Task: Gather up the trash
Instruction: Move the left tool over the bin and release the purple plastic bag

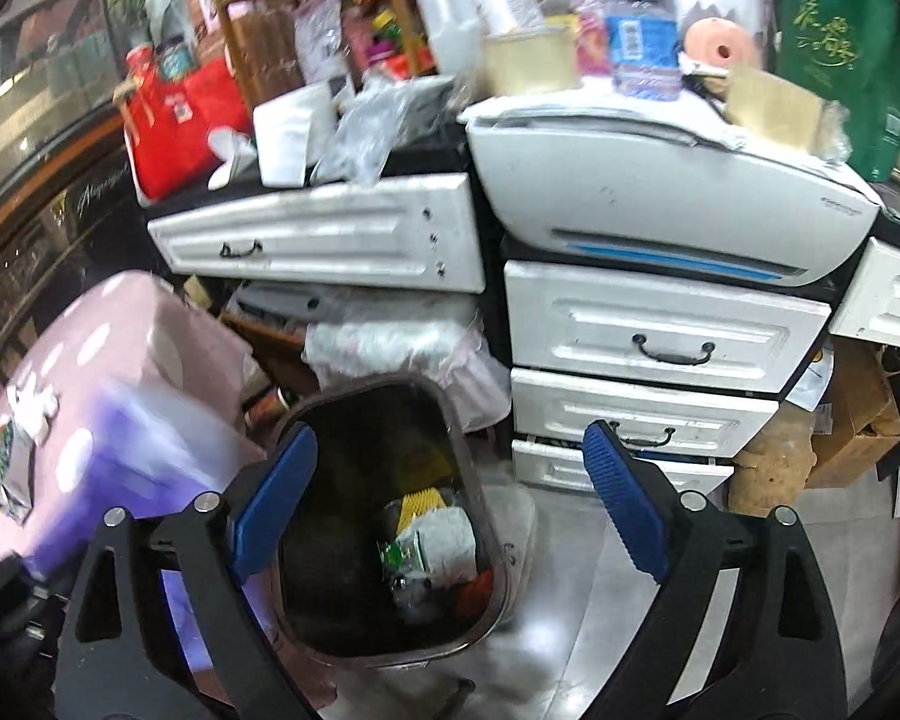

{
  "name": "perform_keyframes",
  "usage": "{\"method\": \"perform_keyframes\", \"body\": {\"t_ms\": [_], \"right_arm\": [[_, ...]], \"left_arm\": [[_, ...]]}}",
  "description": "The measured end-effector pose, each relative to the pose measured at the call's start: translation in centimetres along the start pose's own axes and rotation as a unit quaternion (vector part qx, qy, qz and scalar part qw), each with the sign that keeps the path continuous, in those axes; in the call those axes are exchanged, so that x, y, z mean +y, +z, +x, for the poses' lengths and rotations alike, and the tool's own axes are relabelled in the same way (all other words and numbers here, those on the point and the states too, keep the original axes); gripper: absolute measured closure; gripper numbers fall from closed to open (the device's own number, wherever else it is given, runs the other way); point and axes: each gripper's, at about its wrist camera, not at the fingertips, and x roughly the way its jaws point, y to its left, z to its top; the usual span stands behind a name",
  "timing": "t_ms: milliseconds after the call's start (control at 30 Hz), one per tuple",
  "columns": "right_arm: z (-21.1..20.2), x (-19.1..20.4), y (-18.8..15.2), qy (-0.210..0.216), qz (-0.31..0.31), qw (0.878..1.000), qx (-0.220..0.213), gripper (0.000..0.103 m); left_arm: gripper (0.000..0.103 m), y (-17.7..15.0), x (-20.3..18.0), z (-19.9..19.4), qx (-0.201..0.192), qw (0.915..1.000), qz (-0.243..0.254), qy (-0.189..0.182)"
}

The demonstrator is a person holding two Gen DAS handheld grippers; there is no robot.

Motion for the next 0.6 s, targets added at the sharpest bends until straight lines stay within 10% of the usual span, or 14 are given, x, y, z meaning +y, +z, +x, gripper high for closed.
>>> {"method": "perform_keyframes", "body": {"t_ms": [600], "right_arm": [[-0.3, -1.6, 0.1, -0.005, 0.027, 1.0, -0.008, 0.013]], "left_arm": [[0.087, -1.5, -3.4, 10.1, 0.103, 0.9937, 0.037, 0.025]]}}
